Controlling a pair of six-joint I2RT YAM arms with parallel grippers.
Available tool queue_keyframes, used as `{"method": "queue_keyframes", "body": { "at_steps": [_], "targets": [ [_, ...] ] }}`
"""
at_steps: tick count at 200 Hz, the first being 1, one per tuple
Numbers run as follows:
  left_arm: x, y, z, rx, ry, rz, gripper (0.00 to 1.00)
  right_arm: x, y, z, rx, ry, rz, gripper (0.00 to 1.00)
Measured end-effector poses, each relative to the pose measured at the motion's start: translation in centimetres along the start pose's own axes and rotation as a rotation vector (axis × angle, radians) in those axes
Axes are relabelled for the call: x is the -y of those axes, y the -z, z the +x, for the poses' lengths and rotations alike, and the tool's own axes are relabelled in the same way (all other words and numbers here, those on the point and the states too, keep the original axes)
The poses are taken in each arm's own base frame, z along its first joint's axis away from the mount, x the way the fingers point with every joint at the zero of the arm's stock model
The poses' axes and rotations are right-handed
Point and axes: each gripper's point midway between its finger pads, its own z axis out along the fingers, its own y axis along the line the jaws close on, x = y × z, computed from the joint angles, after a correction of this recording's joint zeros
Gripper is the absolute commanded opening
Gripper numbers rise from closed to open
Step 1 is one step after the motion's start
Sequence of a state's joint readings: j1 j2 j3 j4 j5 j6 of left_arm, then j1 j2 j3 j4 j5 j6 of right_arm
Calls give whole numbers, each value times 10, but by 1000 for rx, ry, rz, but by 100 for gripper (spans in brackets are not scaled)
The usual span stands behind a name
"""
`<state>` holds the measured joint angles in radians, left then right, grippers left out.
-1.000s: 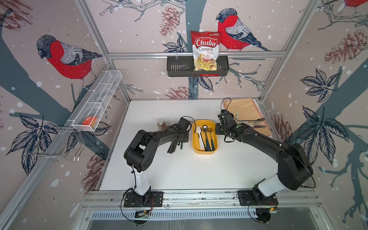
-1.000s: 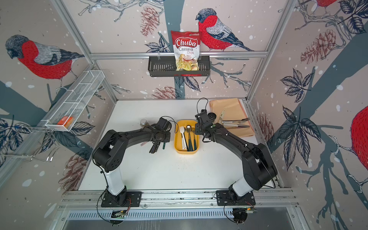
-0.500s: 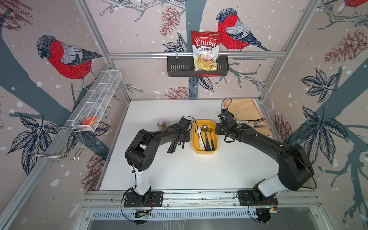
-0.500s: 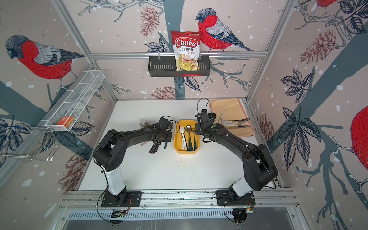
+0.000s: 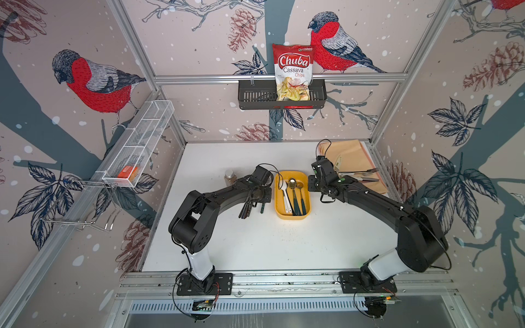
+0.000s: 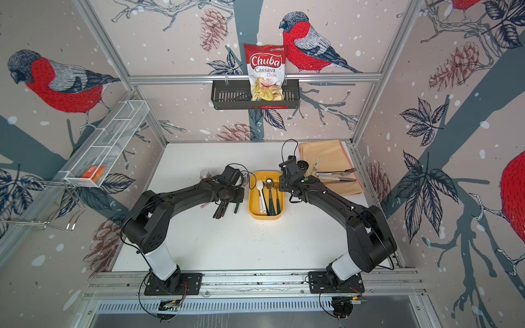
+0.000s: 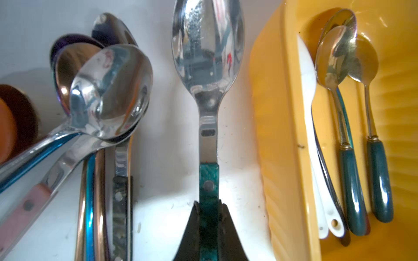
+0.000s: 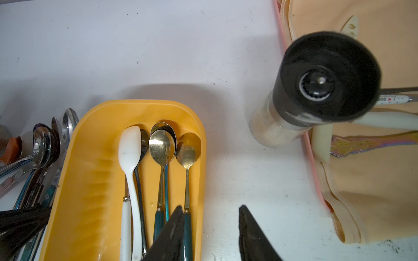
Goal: Put the spoon into the storage box
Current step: Pick up the spoon from the center of the board.
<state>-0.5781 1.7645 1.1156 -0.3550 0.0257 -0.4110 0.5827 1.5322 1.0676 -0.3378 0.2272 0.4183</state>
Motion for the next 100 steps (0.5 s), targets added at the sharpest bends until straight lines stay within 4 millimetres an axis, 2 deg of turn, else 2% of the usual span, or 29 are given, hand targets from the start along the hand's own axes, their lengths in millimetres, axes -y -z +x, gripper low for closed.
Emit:
{"method": "queue_keyframes", "body": {
  "at_steps": [47,74,100],
  "targets": [
    [6,25,-13,40,4,14,0,0,0,0,0,-1,0,42],
    [16,41,-28,89,20,45,0,0,4,-3,11,-4,-3,42],
    [31,50,-32,104,41,91,0,0,11,-9,35,-10,-10,42]
  ]
}}
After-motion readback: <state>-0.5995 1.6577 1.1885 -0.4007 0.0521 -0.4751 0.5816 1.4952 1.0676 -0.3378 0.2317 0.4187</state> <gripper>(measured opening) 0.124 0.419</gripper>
